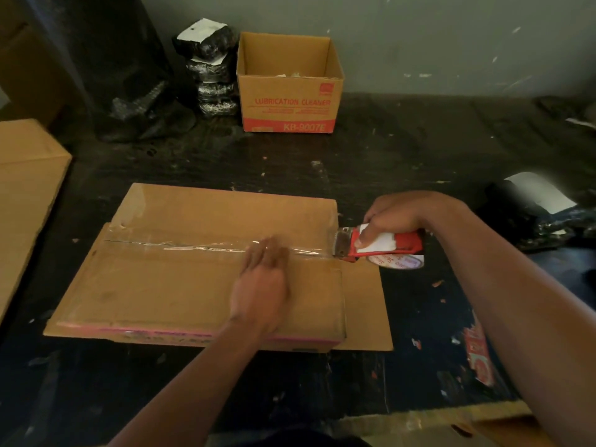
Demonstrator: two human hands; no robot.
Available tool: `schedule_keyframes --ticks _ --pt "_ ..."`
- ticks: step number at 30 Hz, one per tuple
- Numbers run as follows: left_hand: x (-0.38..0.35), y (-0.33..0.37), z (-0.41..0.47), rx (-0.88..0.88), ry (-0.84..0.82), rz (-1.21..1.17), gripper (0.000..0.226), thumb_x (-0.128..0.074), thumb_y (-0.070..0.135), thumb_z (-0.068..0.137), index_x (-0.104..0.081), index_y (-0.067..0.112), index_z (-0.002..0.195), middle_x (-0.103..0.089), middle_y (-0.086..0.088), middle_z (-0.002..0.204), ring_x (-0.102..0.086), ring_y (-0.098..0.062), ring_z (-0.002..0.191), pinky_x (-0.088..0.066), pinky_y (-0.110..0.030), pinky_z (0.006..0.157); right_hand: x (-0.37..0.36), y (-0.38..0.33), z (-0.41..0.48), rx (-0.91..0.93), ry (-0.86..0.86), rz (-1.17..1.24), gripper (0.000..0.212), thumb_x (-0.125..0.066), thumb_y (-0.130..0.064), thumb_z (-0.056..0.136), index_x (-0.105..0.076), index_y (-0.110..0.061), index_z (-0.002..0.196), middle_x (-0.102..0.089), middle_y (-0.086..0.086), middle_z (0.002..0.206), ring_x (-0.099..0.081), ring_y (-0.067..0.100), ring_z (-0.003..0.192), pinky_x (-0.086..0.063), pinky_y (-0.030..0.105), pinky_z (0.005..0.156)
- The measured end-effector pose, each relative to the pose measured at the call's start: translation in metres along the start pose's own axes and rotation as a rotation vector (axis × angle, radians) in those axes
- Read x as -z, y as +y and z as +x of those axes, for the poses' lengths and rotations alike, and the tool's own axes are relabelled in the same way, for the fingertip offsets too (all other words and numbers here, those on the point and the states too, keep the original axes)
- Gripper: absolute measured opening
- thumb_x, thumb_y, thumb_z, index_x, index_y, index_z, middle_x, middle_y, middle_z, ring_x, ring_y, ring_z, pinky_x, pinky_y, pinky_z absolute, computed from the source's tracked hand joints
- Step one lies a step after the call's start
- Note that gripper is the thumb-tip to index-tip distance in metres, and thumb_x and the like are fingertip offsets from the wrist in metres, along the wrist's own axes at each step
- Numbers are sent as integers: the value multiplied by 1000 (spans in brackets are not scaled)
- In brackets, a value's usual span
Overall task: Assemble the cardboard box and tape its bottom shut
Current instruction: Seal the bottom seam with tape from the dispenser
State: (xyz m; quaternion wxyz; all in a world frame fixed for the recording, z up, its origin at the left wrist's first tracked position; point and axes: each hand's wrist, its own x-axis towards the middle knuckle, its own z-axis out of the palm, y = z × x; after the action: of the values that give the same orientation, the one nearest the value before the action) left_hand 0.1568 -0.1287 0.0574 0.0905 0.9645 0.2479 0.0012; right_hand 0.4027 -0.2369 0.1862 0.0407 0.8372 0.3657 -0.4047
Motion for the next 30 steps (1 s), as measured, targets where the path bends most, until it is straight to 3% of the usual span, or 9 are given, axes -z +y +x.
schedule_keyframes --ticks 2,8,14,17,19,25,30 --pt "-6 18 8 -82 -19 -50 61 -36 22 104 -19 11 161 -15 -9 170 -12 -22 157 -3 -35 128 -1 1 0 -8 2 2 35 -71 -50 89 -74 -23 112 -72 -1 104 -70 19 94 -49 31 72" --pt "-24 31 8 -114 -88 -84 64 -20 43 108 -11 9 162 -9 -11 171 -2 -21 158 2 -38 128 -7 12 -4 -36 -2 -15 39 -70 -52 90 -71 -23 116 -70 -1 108 -67 18 96 -50 33 77" --pt "-23 32 8 -112 -111 -30 67 -15 47 108 -3 11 163 -3 -10 171 2 -21 158 5 -41 127 -15 19 -2 -25 1 6 44 -68 -52 92 -68 -23 125 -67 -2 112 -65 17 99 -48 31 76" --pt "-22 37 7 -57 -94 -41 75 -15 58 104 -4 13 163 -4 -9 171 0 -22 158 -1 -50 127 -13 22 -2 -13 7 4 42 -68 -53 92 -69 -24 122 -67 -2 112 -65 17 98 -49 32 76" --pt "-23 43 11 -46 -40 -65 80 -11 62 101 -8 12 163 -5 -9 171 1 -22 158 -3 -49 127 -11 23 -2 -9 2 12 41 -68 -53 92 -69 -25 121 -67 -3 111 -65 17 98 -48 31 75" --pt "-36 54 19 -159 -102 13 83 -4 67 98 10 14 161 12 -6 170 18 -20 155 9 -48 126 -9 23 5 -9 -23 14 41 -69 -53 91 -70 -24 119 -69 -3 108 -67 18 98 -49 31 76" --pt "-40 51 19 -161 -92 32 82 -3 69 99 11 17 161 14 -4 170 20 -20 155 12 -47 125 -9 28 8 -21 -56 44 37 -69 -54 90 -72 -25 112 -73 -1 107 -71 20 97 -51 34 78"
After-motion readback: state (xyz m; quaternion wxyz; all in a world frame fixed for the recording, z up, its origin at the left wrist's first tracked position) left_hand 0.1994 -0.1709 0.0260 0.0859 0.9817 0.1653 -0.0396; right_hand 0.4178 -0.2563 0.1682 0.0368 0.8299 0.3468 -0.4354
